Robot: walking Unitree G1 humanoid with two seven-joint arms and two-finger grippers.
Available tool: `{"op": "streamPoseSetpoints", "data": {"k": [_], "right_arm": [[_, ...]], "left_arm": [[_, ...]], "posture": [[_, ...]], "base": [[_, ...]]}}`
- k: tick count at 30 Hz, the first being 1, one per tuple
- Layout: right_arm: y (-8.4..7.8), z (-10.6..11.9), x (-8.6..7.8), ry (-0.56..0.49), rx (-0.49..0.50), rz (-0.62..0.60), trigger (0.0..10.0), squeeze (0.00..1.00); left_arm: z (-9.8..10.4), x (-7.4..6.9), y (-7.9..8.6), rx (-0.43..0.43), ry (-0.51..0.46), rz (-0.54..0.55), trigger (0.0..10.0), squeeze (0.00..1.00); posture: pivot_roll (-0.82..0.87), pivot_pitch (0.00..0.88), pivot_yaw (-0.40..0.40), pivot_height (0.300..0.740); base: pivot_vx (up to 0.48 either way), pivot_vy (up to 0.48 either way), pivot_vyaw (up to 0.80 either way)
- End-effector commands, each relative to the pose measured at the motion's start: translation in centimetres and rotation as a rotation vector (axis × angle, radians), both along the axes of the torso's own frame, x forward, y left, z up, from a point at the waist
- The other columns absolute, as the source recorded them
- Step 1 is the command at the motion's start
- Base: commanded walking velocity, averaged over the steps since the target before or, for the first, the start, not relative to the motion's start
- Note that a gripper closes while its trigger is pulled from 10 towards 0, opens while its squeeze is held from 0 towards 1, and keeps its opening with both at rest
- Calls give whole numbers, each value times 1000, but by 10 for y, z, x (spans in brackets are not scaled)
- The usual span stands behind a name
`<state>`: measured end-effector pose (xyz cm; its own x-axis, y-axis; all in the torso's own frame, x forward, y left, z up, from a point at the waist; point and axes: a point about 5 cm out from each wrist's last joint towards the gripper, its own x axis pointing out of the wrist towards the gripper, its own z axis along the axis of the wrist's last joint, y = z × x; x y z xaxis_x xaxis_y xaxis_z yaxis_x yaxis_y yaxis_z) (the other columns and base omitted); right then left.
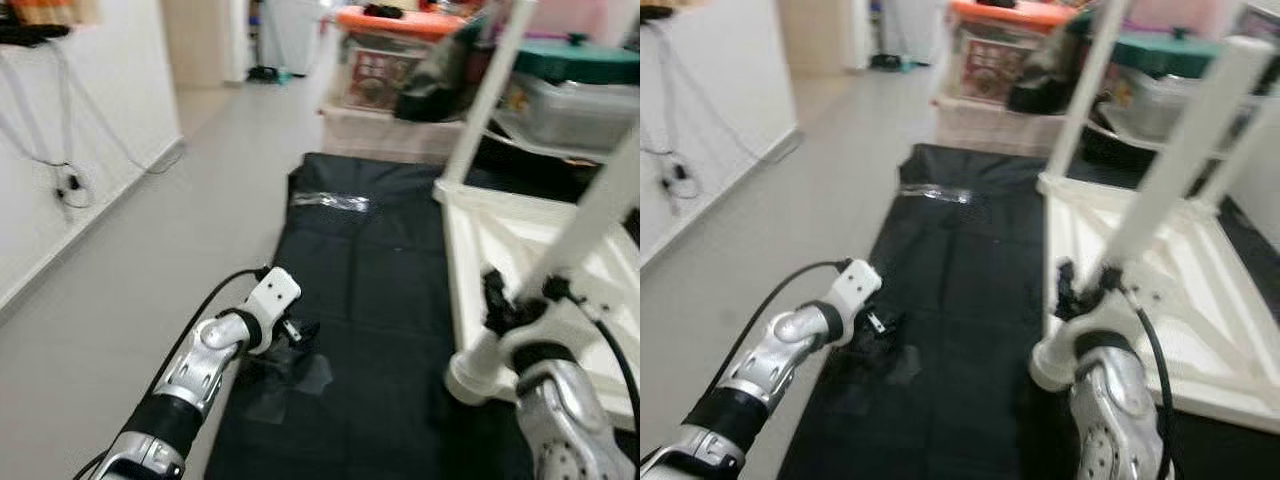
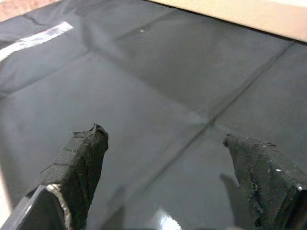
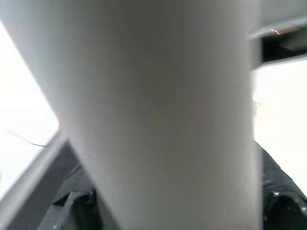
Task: Building children table
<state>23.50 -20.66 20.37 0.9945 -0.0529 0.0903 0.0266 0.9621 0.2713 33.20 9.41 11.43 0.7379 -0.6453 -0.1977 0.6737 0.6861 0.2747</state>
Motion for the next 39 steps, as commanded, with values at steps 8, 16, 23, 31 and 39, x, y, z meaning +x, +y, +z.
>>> {"op": "streamPoseSetpoints", "data": {"k": [8,16,23,31,39], "right_arm": [[-8,-10,5,-49,-199,502,10000,0],[1,-22,27,-18,-221,703,7882,0],[-9,-8,39,-98,-174,761,0,0],[-41,-29,38,42,-68,-152,0,0],[-22,-60,-30,208,-95,-495,0,0]], "left_arm": [[-2,0,4,1,6,12,10000,0],[0,1,3,4,-5,13,10000,0],[0,1,6,13,-9,16,10000,0],[-2,-4,6,2,-3,16,10000,0],[-2,-7,11,-26,18,38,10000,0]], "posture": [[119,0,-110,740],[168,0,-133,740],[164,0,-138,740],[151,0,-137,740],[125,0,-104,740]], "base": [[0,0,0],[0,0,0],[0,0,0],[0,0,0],[0,0,0]]}}
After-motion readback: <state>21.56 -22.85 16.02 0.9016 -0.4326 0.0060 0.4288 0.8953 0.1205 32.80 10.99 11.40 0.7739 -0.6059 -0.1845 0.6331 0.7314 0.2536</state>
